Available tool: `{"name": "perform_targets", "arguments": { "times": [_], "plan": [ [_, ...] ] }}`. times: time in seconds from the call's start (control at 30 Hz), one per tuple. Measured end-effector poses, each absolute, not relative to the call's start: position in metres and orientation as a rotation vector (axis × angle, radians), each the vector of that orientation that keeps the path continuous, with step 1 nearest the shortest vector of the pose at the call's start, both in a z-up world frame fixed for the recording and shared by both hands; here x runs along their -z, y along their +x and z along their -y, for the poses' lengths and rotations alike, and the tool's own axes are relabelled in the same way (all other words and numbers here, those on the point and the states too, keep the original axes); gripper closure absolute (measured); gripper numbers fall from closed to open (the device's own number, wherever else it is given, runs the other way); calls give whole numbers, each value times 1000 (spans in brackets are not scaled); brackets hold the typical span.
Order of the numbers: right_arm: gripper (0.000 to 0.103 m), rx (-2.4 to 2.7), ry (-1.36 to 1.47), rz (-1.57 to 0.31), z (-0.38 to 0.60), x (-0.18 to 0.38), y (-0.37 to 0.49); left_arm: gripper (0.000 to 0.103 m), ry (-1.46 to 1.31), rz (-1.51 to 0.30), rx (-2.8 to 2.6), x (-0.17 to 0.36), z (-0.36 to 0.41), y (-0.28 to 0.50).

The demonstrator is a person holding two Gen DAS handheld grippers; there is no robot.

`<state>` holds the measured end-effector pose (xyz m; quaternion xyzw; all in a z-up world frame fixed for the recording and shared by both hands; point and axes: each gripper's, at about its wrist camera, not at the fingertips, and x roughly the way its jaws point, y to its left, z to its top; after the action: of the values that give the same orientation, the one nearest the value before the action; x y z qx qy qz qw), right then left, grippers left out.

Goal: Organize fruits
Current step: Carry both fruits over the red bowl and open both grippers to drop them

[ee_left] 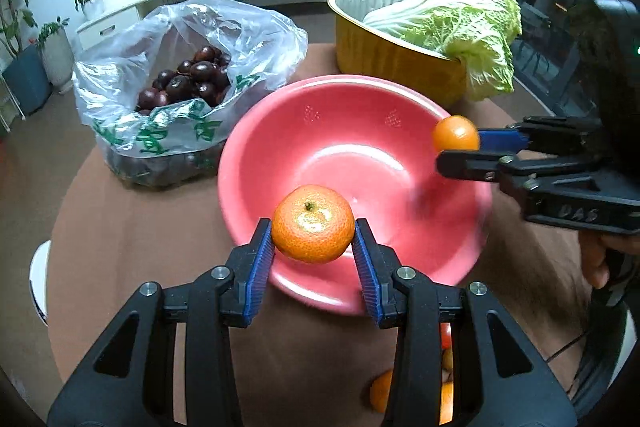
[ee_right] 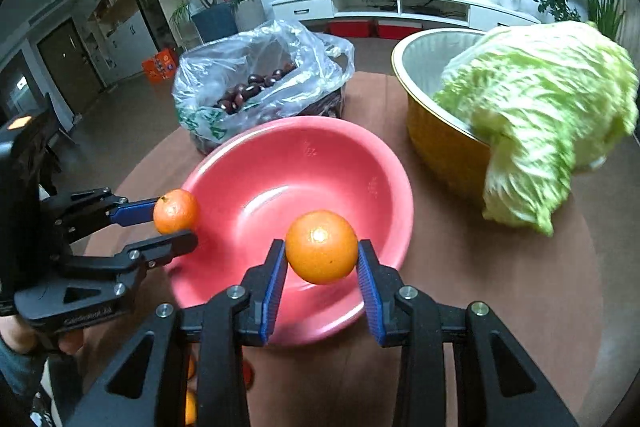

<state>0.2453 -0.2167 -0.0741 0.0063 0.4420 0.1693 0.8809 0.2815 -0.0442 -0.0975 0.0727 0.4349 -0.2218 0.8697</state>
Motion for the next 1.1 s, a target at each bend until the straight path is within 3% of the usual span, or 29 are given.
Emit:
{"name": "perform_targets", "arguments": {
  "times": [1.0,1.1],
  "plan": [
    [63,-336,-12,-893,232,65,230,65,268,-934,471,113,65,299],
    [63,-338,7,-883,237,60,223,61,268,-934,473,112,65,298]
  ]
}}
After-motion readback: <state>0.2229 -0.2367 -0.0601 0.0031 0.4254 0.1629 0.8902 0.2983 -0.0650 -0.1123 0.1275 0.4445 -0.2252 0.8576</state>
